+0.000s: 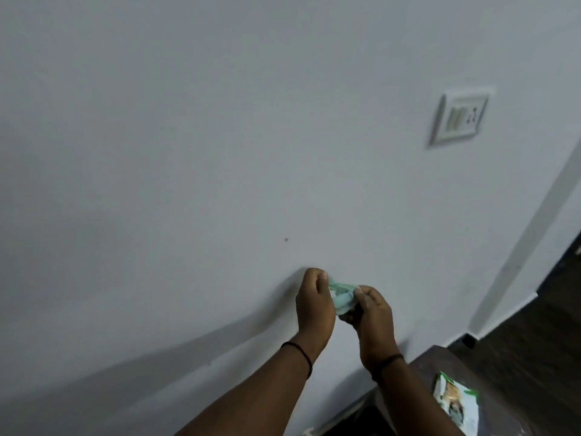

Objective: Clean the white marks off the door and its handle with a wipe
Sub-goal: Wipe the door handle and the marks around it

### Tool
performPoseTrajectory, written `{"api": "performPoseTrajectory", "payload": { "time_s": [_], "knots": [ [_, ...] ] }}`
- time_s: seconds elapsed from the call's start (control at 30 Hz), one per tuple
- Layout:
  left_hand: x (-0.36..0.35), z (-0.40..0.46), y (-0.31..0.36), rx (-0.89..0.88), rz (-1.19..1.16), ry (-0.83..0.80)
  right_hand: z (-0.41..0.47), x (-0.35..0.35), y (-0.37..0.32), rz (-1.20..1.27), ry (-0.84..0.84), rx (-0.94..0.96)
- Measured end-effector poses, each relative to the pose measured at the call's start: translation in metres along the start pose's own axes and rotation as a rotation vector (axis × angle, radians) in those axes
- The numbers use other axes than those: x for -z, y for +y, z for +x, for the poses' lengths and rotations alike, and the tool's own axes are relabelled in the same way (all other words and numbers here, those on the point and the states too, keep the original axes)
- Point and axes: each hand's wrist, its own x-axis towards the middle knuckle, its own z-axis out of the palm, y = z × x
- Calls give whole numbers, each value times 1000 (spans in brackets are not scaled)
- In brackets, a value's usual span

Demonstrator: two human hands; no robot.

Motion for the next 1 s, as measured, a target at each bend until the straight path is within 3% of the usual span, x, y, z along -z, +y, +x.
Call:
{"api": "performPoseTrajectory", "payload": {
  "time_s": [0.13, 0.23, 0.5, 0.63, 0.73, 1.0],
  "knots": [
    [84, -18, 49, -198, -10, 163, -54, -80, -46, 94, -117, 82],
    [150, -26, 78, -279, -39, 324, -94, -138, -66, 32, -251, 173],
    [305, -56, 102, -229, -169, 714, -191, -253, -77, -128, -584, 399],
    [359, -87, 96, -256, -211, 743, -221, -289, -70, -165, -807, 460],
    [390, -114, 86, -286, -177, 726, -239, -312, -61, -141, -912, 470],
    [464, -203, 90, -232, 24, 1134, -329, -361, -29, 6, -1163, 463]
  ]
}}
